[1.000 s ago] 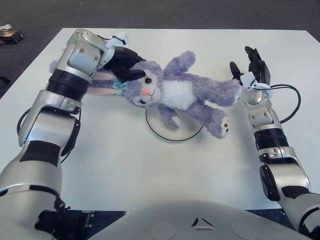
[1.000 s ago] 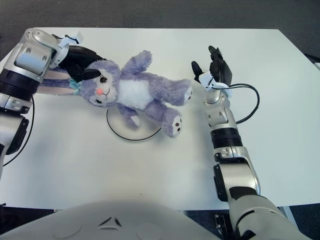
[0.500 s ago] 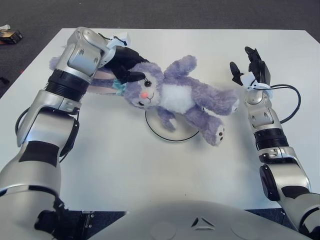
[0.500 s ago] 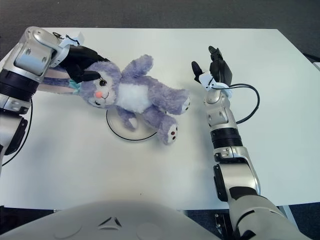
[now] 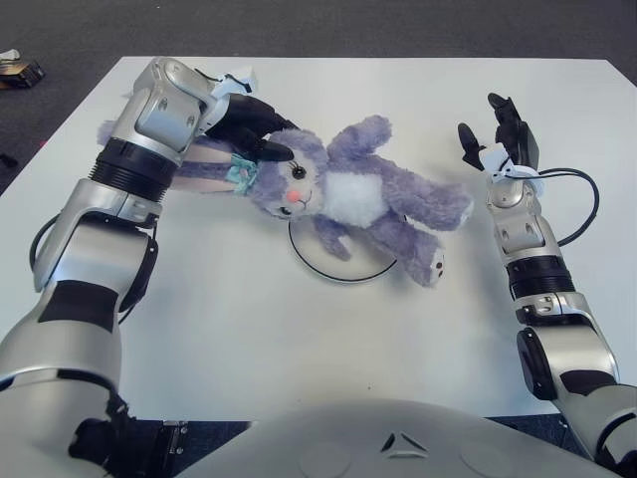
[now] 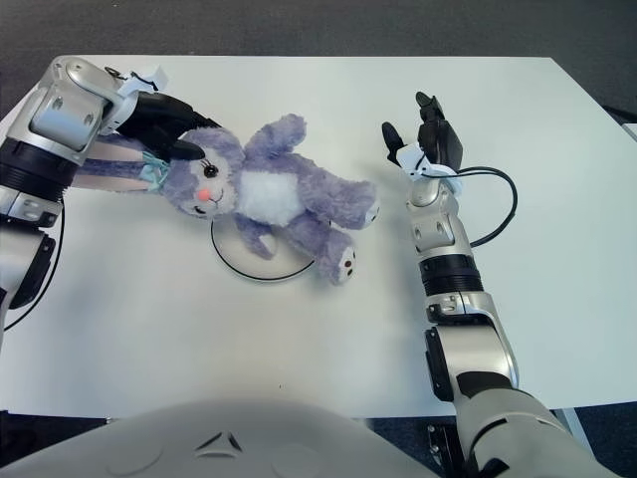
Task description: Put the doll into the plate.
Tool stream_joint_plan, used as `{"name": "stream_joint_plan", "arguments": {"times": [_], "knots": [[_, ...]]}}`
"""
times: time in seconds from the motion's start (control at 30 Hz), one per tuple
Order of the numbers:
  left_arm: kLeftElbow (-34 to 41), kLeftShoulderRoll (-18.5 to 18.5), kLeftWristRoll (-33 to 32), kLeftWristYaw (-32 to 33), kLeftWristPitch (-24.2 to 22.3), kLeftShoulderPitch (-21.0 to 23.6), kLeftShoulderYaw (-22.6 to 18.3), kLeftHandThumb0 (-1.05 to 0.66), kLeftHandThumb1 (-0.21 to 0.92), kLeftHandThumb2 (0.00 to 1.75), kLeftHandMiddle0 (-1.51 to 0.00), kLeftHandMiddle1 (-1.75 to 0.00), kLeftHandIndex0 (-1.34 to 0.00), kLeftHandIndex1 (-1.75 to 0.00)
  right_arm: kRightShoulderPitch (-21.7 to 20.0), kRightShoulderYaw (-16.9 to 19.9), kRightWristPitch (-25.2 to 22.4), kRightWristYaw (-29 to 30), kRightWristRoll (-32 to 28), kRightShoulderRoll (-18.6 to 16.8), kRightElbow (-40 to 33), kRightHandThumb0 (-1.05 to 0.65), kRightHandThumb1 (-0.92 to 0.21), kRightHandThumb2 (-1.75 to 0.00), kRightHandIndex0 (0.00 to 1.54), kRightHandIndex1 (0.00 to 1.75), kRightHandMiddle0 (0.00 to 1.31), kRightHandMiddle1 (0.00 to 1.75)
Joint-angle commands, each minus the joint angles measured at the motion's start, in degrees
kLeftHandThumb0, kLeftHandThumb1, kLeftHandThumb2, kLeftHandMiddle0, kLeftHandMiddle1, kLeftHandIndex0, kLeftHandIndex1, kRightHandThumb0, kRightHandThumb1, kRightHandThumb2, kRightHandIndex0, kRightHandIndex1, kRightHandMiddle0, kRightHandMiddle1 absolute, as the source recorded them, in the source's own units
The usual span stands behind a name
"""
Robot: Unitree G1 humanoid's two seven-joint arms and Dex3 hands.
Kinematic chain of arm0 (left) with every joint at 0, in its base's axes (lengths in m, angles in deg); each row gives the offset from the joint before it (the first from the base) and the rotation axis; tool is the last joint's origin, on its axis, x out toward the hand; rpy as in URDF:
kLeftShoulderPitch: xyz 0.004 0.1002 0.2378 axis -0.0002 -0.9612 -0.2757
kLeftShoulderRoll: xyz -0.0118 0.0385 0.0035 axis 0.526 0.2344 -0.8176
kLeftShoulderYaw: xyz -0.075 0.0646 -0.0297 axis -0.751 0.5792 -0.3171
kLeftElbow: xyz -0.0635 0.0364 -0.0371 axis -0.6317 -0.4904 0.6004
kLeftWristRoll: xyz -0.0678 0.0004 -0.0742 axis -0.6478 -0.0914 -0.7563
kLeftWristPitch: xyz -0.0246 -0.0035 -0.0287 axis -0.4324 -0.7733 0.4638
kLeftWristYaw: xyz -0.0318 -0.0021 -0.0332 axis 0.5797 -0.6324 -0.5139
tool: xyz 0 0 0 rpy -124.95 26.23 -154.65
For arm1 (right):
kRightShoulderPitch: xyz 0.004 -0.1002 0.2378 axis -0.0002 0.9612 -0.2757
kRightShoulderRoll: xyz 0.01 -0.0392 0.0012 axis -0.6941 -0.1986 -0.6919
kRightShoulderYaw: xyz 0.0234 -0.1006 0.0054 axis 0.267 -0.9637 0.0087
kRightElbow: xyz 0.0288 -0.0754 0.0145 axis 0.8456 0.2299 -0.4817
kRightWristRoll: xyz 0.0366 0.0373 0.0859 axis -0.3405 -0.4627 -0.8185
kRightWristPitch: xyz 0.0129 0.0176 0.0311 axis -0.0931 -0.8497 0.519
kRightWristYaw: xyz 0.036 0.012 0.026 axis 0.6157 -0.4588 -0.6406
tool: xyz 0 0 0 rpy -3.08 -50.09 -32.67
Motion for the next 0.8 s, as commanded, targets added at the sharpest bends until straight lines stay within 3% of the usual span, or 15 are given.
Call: {"name": "stream_joint_plan", "arguments": {"times": [0.0,0.03,0.13,0.3,0.5,0.77], "knots": [[-0.3,0.2,-0.8,-0.6,0.8,1.3,-0.6,-0.09,0.87,0.20,-0.37,-1.13,-0.32,-0.94,-0.3,0.6,-0.3,0.0,0.0,0.6,-0.1,-0.85,-0.92,-0.75,0.35,0.01,0.26,0.25],[0.0,0.3,-0.9,-0.7,0.7,1.3,-0.7,-0.12,0.87,0.17,-0.37,-1.07,-0.33,-0.90,-0.3,0.6,-0.3,0.0,0.0,0.6,-0.2,-0.85,-0.92,-0.75,0.35,0.01,0.26,0.25],[0.7,0.5,-1.2,-0.8,0.5,1.2,-0.9,-0.24,0.87,0.06,-0.43,-0.66,-0.36,-0.65,-0.2,0.7,-0.2,0.1,-0.1,0.6,-0.2,-0.85,-0.92,-0.74,0.35,0.01,0.25,0.25],[1.6,0.7,-1.4,-0.6,0.2,1.1,-0.8,-0.28,0.86,0.01,-0.53,-0.31,-0.42,-0.33,-0.2,0.7,-0.1,0.1,0.0,0.6,-0.2,-0.85,-0.92,-0.74,0.35,0.01,0.25,0.26],[3.5,1.0,-1.1,0.1,0.3,0.9,-0.7,-0.47,0.84,0.00,-0.56,-0.11,-0.41,-0.13,-0.3,0.8,0.3,0.3,-0.1,0.7,0.4,-0.84,-0.92,-0.74,0.36,0.01,0.25,0.26],[3.8,1.6,-0.7,-0.9,2.1,1.6,0.1,-0.64,0.84,0.00,-0.46,-0.01,-0.37,-0.06,-0.5,0.9,0.6,0.4,-0.1,0.7,0.9,-0.84,-0.92,-0.73,0.37,0.01,0.24,0.26]]}}
